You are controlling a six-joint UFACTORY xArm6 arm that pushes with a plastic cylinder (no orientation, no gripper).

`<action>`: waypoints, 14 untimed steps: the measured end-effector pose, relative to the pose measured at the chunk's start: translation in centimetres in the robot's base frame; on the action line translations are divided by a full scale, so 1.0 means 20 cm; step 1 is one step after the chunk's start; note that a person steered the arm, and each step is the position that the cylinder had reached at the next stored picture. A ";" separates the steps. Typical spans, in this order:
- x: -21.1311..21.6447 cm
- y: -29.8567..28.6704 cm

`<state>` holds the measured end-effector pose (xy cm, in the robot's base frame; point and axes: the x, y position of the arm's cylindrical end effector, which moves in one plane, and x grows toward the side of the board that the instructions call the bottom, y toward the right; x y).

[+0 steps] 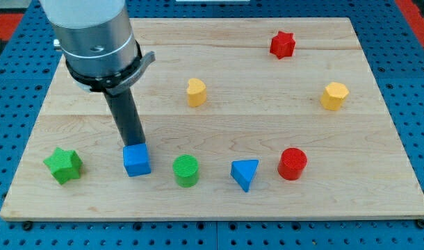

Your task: Push the red circle in between yellow blocks

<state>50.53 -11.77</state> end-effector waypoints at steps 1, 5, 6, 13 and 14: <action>0.04 0.05; -0.17 0.75; -0.08 1.12; -0.08 1.17; -0.20 1.07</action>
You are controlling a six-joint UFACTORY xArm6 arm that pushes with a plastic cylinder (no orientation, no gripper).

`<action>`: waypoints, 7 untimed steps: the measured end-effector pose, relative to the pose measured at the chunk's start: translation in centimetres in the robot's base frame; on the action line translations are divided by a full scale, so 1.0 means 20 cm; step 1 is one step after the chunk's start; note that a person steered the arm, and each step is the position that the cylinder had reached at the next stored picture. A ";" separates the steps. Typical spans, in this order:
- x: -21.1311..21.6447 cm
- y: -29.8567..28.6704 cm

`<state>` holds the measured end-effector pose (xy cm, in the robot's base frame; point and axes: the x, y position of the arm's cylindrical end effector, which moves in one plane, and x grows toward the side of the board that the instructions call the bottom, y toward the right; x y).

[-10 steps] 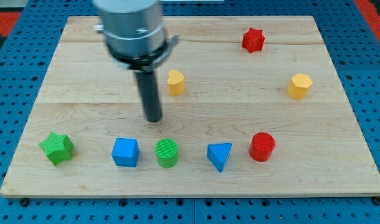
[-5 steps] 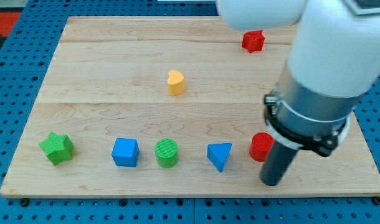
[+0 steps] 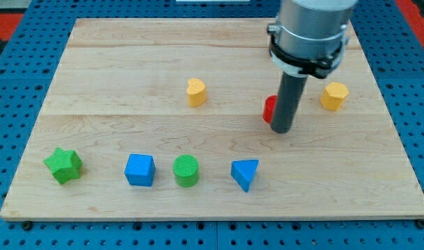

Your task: Push the red circle in between yellow blocks

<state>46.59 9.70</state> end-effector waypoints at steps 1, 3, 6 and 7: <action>-0.14 -0.11; -0.14 0.04; -0.69 0.18; -0.79 0.14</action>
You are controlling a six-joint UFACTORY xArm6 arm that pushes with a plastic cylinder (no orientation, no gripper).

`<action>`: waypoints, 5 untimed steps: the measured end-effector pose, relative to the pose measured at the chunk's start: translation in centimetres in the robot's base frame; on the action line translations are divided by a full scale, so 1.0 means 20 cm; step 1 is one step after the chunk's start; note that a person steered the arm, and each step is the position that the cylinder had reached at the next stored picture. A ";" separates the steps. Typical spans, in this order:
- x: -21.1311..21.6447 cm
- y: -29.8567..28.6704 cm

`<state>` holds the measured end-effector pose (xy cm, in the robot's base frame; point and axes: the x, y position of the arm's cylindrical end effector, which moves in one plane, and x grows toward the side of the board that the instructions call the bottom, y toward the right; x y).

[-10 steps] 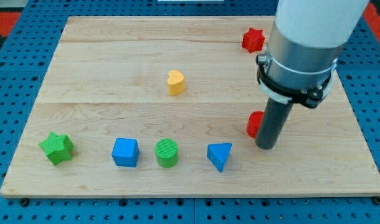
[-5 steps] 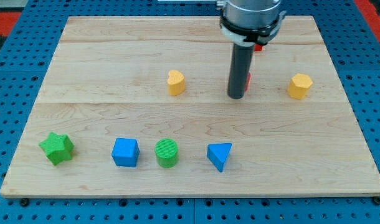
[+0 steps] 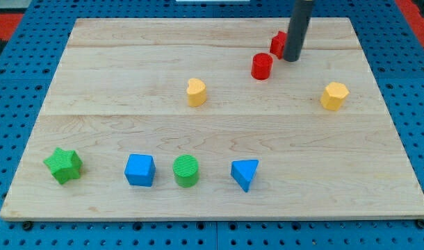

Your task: Push the red circle in between yellow blocks

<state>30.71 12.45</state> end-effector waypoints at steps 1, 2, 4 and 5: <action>0.00 -0.30; 0.04 -0.34; 0.13 -0.20; 0.25 -0.20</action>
